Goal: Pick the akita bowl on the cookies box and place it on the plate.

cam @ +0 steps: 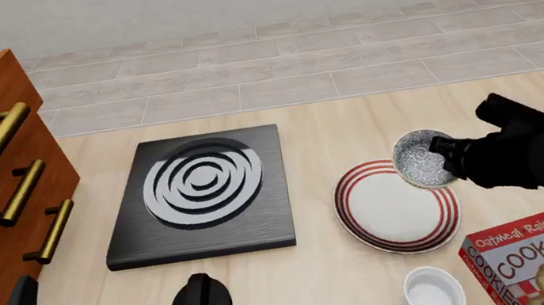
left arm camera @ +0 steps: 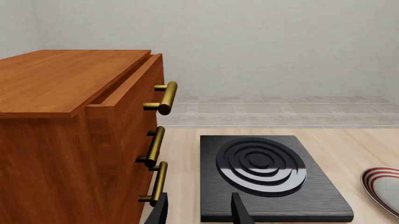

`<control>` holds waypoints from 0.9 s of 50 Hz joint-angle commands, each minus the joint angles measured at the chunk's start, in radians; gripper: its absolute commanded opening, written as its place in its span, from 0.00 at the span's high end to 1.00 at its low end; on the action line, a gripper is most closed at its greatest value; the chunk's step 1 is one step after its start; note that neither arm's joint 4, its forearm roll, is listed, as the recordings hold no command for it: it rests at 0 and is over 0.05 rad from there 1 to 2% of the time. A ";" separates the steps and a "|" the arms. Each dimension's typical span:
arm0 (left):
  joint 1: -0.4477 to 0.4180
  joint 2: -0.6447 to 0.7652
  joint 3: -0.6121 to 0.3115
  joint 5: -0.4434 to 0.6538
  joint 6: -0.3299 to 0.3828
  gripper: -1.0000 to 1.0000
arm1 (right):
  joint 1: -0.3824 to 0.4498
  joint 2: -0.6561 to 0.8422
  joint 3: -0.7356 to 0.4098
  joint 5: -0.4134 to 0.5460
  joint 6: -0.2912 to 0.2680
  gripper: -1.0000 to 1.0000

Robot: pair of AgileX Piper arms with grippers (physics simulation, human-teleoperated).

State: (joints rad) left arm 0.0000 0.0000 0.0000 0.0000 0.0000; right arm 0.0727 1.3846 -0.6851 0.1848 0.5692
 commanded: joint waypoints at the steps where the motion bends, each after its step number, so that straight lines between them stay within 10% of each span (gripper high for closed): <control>1: 0.000 0.000 0.000 0.000 0.000 0.00 | 0.011 0.054 -0.032 -0.019 0.019 1.00; 45: 0.000 0.000 0.000 0.000 0.000 0.00 | 0.033 0.280 -0.067 -0.117 0.031 1.00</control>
State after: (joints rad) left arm 0.0000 0.0000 0.0000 0.0000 0.0000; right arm 0.1166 1.6344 -0.7482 0.0859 0.6047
